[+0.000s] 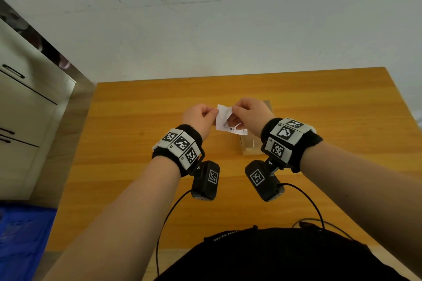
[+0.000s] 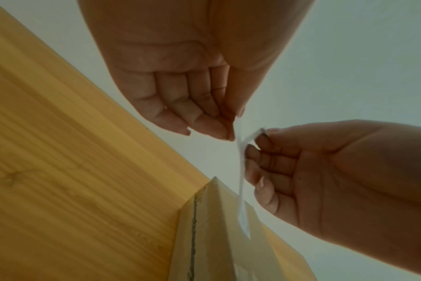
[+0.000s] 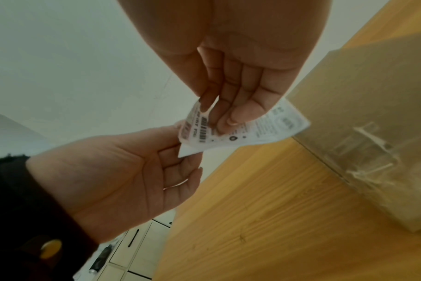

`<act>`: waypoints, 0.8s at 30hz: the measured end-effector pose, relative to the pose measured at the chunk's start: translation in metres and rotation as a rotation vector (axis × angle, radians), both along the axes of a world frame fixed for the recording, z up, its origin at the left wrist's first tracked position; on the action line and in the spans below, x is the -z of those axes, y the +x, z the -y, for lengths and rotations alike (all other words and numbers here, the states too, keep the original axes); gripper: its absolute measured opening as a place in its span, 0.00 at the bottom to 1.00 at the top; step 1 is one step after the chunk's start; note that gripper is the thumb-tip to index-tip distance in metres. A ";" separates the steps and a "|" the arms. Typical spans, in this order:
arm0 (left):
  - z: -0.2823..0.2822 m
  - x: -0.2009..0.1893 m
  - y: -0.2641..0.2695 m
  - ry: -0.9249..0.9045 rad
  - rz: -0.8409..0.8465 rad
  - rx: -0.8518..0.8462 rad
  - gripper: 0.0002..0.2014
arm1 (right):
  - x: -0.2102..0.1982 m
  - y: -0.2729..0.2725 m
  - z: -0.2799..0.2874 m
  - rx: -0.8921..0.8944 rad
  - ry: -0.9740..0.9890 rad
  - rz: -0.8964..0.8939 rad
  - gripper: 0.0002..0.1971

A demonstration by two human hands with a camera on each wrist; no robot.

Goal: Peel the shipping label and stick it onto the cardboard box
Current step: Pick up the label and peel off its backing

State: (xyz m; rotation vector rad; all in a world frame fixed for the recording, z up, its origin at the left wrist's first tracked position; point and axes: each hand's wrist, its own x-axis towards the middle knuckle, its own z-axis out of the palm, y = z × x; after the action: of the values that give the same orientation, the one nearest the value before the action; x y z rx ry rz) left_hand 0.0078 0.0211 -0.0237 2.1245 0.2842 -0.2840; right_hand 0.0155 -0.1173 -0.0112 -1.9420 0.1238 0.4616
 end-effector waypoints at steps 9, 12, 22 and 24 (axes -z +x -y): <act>-0.020 0.009 -0.005 -0.183 -0.130 -0.315 0.06 | -0.001 0.001 0.008 0.130 0.011 -0.020 0.15; -0.028 0.014 -0.010 -0.181 -0.200 -0.344 0.07 | -0.002 0.001 0.010 0.202 0.079 -0.039 0.15; -0.035 0.033 -0.021 -0.116 -0.408 -0.333 0.08 | -0.008 0.001 0.009 0.358 0.143 -0.042 0.12; -0.036 0.037 -0.023 -0.146 -0.402 -0.328 0.10 | -0.010 -0.001 0.009 0.329 0.131 -0.034 0.12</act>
State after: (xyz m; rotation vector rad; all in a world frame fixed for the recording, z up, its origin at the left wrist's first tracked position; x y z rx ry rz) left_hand -0.0156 0.0566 -0.0609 1.8283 0.8116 -0.5193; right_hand 0.0146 -0.1265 -0.0014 -1.7433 0.4184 0.2763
